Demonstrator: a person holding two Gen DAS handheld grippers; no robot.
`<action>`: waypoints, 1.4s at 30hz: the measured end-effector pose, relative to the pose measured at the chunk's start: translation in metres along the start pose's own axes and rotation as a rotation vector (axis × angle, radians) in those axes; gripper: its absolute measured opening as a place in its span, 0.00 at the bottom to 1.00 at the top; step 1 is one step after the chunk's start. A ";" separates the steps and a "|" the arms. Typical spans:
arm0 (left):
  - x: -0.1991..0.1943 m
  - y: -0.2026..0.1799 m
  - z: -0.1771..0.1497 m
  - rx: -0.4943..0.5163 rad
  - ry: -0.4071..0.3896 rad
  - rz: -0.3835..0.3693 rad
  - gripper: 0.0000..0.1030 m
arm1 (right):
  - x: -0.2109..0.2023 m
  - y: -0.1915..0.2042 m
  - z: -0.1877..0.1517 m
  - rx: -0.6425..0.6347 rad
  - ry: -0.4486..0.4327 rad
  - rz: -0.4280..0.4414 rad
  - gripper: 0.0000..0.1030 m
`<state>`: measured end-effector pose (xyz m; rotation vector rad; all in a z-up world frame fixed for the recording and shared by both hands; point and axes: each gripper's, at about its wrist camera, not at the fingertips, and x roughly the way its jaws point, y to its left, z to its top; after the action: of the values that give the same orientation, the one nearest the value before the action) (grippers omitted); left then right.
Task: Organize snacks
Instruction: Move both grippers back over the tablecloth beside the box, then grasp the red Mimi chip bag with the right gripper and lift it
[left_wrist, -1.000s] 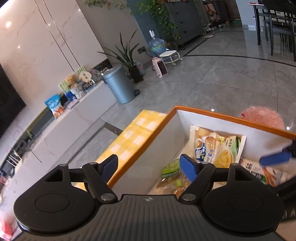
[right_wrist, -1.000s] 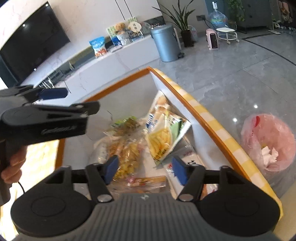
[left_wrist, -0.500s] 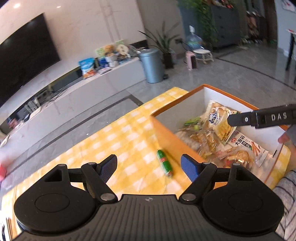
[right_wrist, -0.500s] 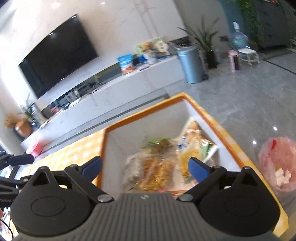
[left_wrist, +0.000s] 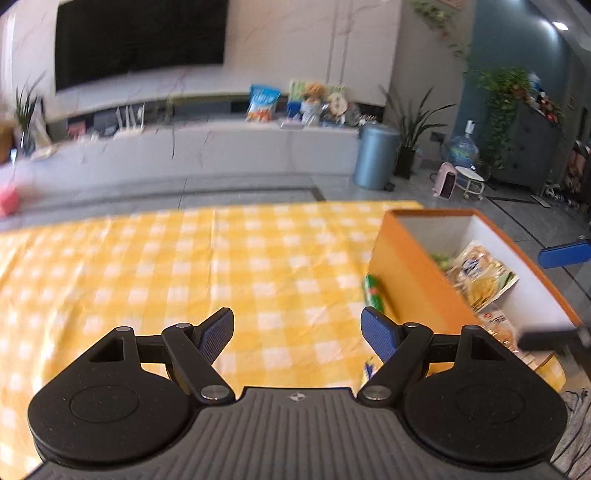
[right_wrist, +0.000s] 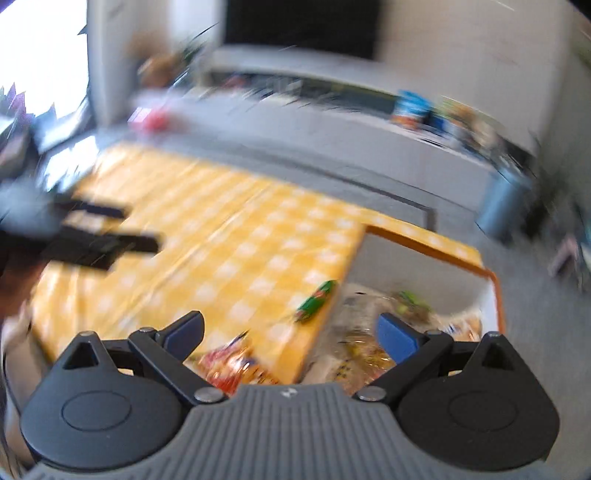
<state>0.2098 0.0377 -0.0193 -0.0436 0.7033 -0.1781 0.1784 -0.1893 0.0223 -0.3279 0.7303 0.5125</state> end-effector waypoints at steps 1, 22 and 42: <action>0.005 0.005 -0.002 -0.009 0.014 0.002 0.89 | 0.003 0.012 0.004 -0.065 0.022 0.014 0.94; 0.014 0.059 -0.035 -0.119 0.144 0.047 0.89 | 0.170 0.095 -0.008 -0.627 0.625 0.161 0.89; 0.014 0.072 -0.033 -0.148 0.122 0.049 0.89 | 0.197 0.084 0.006 -0.206 0.627 0.135 0.48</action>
<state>0.2095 0.1071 -0.0611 -0.1576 0.8375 -0.0818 0.2600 -0.0528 -0.1213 -0.6499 1.3171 0.6214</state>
